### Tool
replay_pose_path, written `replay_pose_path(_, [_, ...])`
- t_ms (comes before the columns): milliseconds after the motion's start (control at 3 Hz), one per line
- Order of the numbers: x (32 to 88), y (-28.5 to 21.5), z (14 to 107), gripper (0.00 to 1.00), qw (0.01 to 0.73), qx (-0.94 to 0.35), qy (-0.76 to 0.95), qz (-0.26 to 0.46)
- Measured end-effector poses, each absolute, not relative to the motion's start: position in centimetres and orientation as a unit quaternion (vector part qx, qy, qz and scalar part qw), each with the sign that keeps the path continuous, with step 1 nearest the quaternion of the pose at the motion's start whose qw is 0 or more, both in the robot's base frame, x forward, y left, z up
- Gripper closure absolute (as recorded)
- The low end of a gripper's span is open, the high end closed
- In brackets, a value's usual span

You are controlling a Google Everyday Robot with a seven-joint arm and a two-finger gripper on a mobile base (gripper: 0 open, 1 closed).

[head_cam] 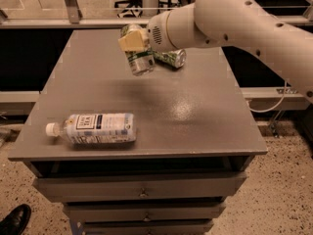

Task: Place 7up can upright

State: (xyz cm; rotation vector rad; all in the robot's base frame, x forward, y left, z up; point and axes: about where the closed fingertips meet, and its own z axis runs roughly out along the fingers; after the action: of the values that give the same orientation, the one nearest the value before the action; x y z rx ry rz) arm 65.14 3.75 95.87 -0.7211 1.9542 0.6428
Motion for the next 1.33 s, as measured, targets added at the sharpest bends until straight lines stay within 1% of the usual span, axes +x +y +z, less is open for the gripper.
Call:
replay_pose_path(333, [65.0,3.9,95.9,1.0,0.462,-0.298,0.794,0.26])
replay_pose_path(667, [65.1,3.9,95.8,1.0,0.477,-0.336,0.772,0.251])
replay_pose_path(1000, [65.6,2.4,96.4,1.0,0.501,-0.38,0.737,0.246])
replay_pose_path(1333, [65.9,-0.6,96.9,1.0,0.537,-0.412,0.688,0.26])
